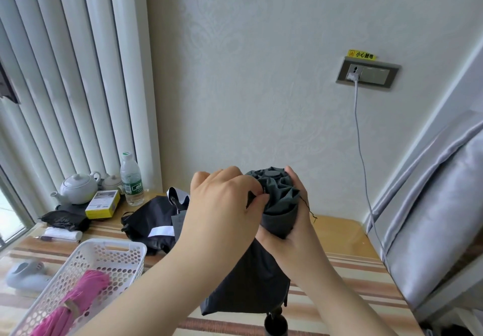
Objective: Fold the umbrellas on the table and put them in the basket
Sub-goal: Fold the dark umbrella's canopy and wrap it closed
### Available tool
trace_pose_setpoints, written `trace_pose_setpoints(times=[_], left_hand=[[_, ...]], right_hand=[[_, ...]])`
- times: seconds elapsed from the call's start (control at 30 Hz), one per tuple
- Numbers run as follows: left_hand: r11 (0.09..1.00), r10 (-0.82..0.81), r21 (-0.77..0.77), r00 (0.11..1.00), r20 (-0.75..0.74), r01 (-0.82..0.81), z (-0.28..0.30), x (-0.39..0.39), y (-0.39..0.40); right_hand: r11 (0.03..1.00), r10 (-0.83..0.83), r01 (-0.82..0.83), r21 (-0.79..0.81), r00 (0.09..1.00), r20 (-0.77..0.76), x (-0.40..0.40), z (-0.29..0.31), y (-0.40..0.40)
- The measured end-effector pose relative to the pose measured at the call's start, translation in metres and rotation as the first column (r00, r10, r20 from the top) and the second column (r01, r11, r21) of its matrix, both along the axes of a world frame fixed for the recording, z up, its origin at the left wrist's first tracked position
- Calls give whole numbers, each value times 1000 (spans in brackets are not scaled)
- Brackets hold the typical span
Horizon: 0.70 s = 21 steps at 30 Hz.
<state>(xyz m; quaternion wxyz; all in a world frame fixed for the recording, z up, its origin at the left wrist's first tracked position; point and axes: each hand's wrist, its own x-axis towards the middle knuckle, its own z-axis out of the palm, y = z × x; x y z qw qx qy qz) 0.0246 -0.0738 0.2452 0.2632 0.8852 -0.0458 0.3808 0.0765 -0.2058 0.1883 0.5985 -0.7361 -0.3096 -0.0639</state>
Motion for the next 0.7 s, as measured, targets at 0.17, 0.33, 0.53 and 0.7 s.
trace_pose_setpoints(times=[0.17, 0.33, 0.53, 0.7], left_hand=[[988, -101, -122, 995, -11, 99, -3, 2, 3], [950, -7, -312, 994, -109, -28, -8, -5, 18], [956, -94, -292, 964, -248, 18, -15, -5, 28], [961, -11, -270, 966, -257, -61, -18, -6, 29]], right_hand=[[998, -7, 6, -59, 1000, -13, 1, -3, 1], [1000, -8, 9, 10, 998, -64, 1, 8, -3], [1000, -18, 19, 8, 994, -107, 3, 12, -4], [1000, -15, 16, 9, 994, -111, 3, 6, -4]])
